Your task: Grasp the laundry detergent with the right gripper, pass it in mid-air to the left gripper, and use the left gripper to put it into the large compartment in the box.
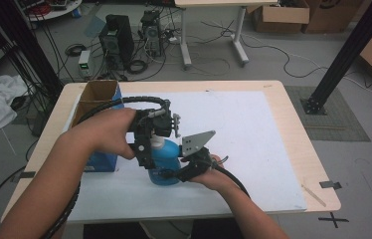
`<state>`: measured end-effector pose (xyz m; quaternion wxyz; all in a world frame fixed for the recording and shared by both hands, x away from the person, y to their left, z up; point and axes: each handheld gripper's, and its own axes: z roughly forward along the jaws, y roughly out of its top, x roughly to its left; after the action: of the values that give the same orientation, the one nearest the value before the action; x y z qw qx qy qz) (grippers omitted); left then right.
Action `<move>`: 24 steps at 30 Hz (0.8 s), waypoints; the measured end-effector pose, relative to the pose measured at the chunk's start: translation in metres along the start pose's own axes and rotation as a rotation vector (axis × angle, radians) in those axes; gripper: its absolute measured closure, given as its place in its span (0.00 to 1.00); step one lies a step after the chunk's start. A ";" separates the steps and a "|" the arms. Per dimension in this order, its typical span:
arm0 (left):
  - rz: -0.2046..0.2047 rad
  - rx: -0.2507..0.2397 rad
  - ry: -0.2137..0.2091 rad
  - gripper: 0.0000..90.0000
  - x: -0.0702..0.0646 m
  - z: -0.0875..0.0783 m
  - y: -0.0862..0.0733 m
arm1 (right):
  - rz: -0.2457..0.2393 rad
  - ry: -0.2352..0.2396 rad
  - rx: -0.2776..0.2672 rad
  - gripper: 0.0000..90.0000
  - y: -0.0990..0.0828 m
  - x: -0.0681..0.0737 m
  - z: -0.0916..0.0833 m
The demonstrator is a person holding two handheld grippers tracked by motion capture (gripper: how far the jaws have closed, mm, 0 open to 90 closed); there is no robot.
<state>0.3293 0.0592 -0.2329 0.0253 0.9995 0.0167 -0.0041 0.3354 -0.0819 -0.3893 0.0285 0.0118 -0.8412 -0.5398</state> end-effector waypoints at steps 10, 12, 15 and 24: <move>0.001 0.026 0.010 0.00 -0.002 0.006 0.003 | -0.043 0.008 -0.022 0.53 0.013 0.000 0.010; -0.006 0.025 0.014 0.01 -0.003 0.008 0.003 | -0.031 0.011 -0.018 0.53 0.014 0.001 0.010; 0.001 0.030 0.022 0.02 -0.003 0.008 0.003 | -0.034 0.012 -0.021 0.53 0.014 0.000 0.010; 0.013 0.058 0.039 0.13 -0.003 0.009 0.006 | -0.020 0.009 -0.017 0.53 0.013 0.000 0.009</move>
<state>0.3259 0.0527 -0.2416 -0.0040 0.9998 0.0107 0.0149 0.3351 -0.0680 -0.3810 0.0269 0.0226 -0.8363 -0.5471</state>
